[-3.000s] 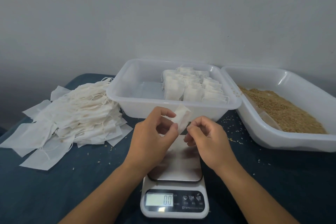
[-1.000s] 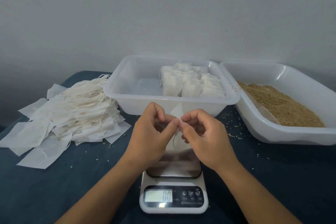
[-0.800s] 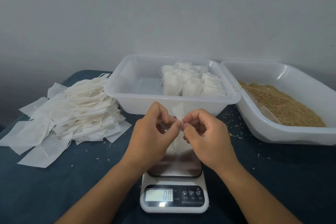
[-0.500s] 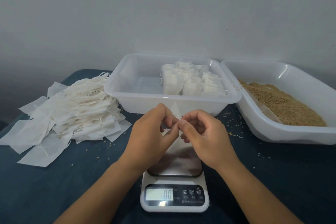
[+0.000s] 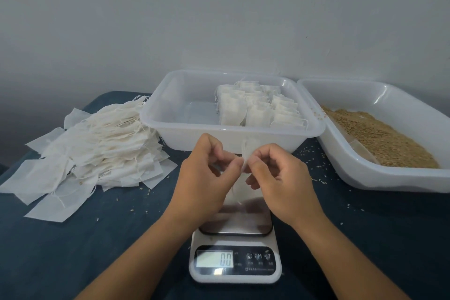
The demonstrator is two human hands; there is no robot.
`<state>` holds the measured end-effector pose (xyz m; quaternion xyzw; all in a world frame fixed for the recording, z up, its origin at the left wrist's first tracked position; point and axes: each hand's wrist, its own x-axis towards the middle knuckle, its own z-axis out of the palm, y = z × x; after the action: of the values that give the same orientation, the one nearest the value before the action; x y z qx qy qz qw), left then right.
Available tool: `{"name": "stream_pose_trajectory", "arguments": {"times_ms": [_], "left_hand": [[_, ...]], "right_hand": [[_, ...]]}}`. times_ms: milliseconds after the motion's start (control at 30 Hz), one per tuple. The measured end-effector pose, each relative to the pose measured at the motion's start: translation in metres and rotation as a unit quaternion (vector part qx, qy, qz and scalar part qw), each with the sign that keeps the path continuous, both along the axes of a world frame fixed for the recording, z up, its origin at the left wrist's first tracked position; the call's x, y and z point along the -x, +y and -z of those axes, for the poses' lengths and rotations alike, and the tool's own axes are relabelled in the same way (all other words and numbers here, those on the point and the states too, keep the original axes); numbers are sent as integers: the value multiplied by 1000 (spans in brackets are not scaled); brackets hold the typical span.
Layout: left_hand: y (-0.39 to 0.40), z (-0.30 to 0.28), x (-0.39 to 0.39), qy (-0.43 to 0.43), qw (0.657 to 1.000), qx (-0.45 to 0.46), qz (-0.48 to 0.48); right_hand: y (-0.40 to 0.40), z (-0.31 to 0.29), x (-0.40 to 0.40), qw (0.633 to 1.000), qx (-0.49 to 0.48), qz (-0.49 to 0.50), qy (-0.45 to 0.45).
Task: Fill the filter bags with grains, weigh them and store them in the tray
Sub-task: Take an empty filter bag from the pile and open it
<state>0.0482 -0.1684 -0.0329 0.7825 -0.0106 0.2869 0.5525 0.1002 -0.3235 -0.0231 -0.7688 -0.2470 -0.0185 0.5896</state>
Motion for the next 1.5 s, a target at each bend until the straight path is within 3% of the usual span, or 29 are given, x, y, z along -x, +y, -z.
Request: {"name": "stream_pose_trajectory", "arguments": {"times_ms": [200, 467, 600, 967, 1267, 1500], "left_hand": [[3, -1, -1, 18, 998, 43, 44], [1, -1, 2, -13, 993, -116, 3], [-1, 2, 2, -12, 993, -117, -18], [-1, 3, -2, 15, 995, 14, -98], [1, 4, -1, 4, 994, -55, -98], [1, 2, 2, 4, 992, -66, -105]], "right_hand": [[-2, 1, 2, 999, 22, -15, -25], [-2, 3, -1, 1000, 23, -8, -5], [-1, 5, 0, 1000, 19, 11, -19], [-2, 2, 1, 983, 98, 34, -149], [-8, -3, -3, 894, 221, 7, -389], [-1, -3, -8, 892, 234, 48, -385]]}}
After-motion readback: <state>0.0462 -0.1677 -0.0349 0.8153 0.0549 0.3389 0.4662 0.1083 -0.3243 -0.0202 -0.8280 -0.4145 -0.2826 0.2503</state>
